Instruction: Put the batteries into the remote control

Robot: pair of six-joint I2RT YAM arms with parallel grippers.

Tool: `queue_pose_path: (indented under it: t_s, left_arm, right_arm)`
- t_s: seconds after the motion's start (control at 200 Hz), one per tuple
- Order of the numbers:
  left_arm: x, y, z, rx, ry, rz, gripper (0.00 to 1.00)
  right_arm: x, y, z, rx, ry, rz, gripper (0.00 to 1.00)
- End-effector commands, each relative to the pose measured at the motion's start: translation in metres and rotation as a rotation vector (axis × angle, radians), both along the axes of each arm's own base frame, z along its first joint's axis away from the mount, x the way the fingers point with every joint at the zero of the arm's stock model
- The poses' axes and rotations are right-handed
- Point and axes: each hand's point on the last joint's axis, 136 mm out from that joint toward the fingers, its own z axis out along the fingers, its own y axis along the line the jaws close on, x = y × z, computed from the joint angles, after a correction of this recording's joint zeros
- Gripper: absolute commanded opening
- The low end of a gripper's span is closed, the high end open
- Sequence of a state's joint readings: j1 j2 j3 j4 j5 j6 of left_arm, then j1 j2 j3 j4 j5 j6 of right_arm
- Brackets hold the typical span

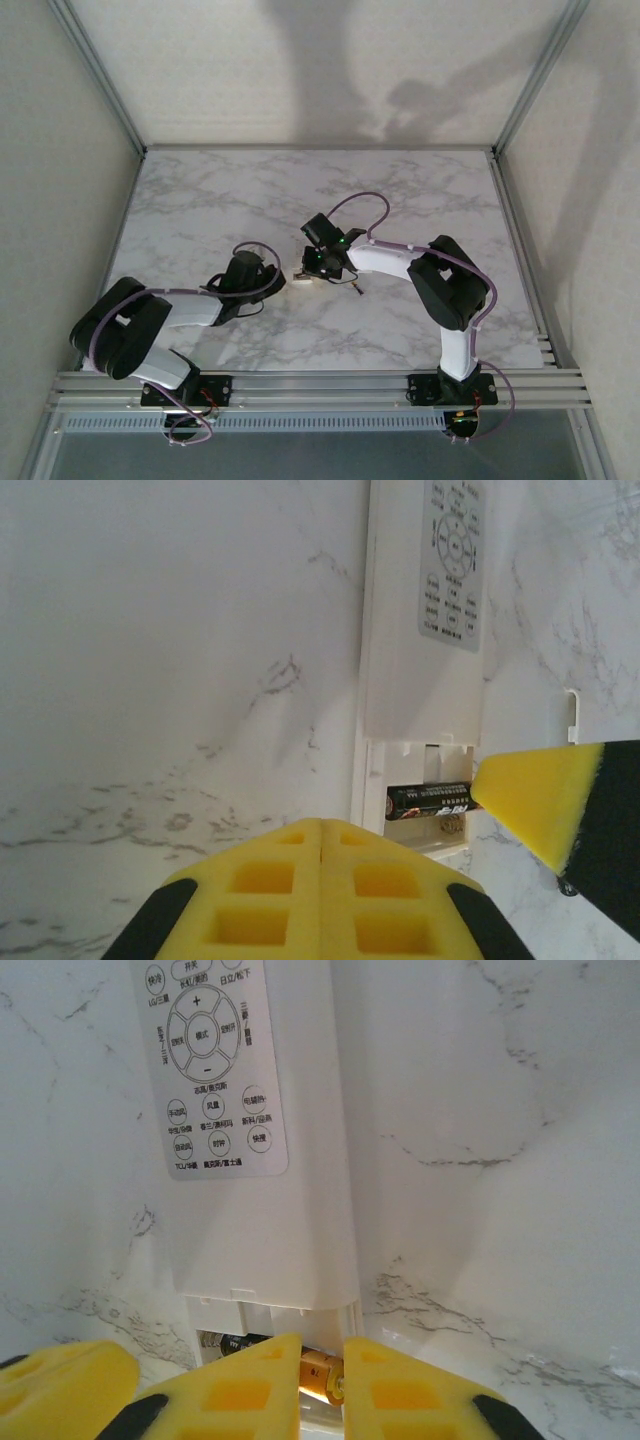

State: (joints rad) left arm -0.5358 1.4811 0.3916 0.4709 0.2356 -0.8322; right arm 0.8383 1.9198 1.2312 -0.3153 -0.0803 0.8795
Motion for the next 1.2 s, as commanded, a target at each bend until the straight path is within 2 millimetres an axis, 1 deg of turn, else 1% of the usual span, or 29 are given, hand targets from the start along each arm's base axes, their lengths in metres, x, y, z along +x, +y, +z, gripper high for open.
queue_pose_path:
  t_s: [0.0,0.185,0.34,0.521,0.741,0.936,1.192]
  left_arm:
    - [-0.007,-0.007,-0.006,-0.023,0.012,-0.005,0.03]
    - [-0.009,-0.014,-0.008,-0.037,0.015,-0.014,0.02]
    - [-0.011,-0.013,-0.009,-0.037,0.016,-0.009,0.02]
    - [-0.011,-0.013,-0.011,-0.034,0.018,-0.010,0.02]
    - [-0.012,-0.014,-0.013,-0.038,0.023,-0.011,0.02]
    - [-0.011,-0.011,-0.014,-0.024,0.023,-0.001,0.02]
    - [-0.007,-0.001,-0.007,-0.009,0.002,0.028,0.02]
  right_arm:
    - [-0.004,0.001,-0.003,0.018,0.019,-0.018,0.14]
    - [-0.001,-0.002,0.005,0.072,0.013,-0.082,0.13]
    - [0.002,-0.004,0.010,0.147,0.009,-0.131,0.12]
    - [0.004,0.002,0.016,0.200,0.000,-0.136,0.12]
    - [0.006,0.000,0.024,0.207,-0.020,-0.140,0.11]
    - [0.007,-0.001,0.020,0.210,-0.017,-0.152,0.11]
    - [0.007,-0.009,0.011,0.167,-0.015,-0.181,0.11]
